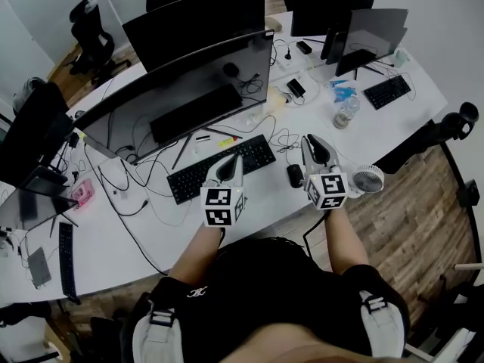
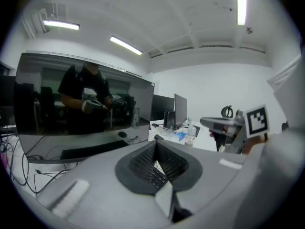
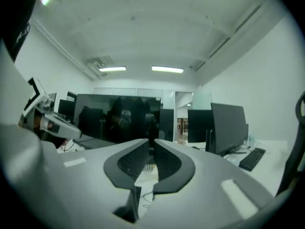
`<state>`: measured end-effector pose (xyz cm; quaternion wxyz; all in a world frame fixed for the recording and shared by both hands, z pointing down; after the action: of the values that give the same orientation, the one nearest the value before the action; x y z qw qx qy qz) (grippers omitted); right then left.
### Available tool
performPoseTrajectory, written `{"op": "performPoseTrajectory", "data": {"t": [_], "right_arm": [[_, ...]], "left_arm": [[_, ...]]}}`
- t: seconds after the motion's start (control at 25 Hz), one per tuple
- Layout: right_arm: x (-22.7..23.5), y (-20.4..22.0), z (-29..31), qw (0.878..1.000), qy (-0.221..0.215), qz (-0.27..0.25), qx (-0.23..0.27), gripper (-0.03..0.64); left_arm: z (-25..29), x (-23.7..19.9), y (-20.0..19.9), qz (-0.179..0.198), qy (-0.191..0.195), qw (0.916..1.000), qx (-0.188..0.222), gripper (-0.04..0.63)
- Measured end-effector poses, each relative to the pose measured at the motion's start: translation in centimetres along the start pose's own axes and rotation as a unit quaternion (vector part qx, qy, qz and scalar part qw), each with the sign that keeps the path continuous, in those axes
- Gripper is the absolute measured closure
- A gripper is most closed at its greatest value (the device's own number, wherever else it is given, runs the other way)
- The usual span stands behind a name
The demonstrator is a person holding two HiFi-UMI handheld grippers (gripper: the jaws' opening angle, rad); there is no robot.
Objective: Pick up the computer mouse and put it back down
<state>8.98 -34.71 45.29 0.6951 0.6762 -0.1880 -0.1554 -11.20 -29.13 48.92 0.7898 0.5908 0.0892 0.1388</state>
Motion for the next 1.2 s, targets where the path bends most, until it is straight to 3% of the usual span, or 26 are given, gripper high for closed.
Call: {"op": "performPoseTrajectory", "data": {"t": [0.04, 0.12, 0.24, 0.4, 1.2], "right_arm": [[-0.3, -2.0, -0.3, 1.0, 0.005, -0.01, 0.024, 0.612], [-0.6, -4.9, -1.0, 0.998, 0.023, -0.02, 0.056, 0.614], [-0.2, -6.3, -1.6, 0.997, 0.048, 0.0, 0.065, 0.614], [-0.2, -6.1, -2.2, 0.996, 0.061, 0.02, 0.066, 0.614], [-2.3, -4.2, -1.7, 0.997, 0.021, 0.047, 0.053, 0.612]], "left_arm": [[-0.1, -0.1, -0.2, -0.001, -0.001, 1.0, 0.005, 0.541], [-0.6, -0.2, -0.7, -0.003, -0.005, 0.9998, 0.018, 0.541], [-1.5, -0.5, -1.6, -0.005, -0.012, 0.9993, 0.036, 0.541], [-2.4, -1.0, -2.6, -0.003, -0.021, 0.9985, 0.051, 0.541], [-2.8, -2.1, -1.8, -0.011, -0.036, 0.9985, 0.039, 0.541]]}}
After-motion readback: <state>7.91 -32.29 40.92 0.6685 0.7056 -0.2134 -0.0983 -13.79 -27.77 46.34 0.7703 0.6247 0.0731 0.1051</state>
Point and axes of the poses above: the fingertips, and each gripper's own axes: z forward along the fingers, x to its right, y out of its underside, the point moved 1 cm from there along -z, backward along the fingers, and after that the axes turned 6 degrees about z, right-handed, at the moved point
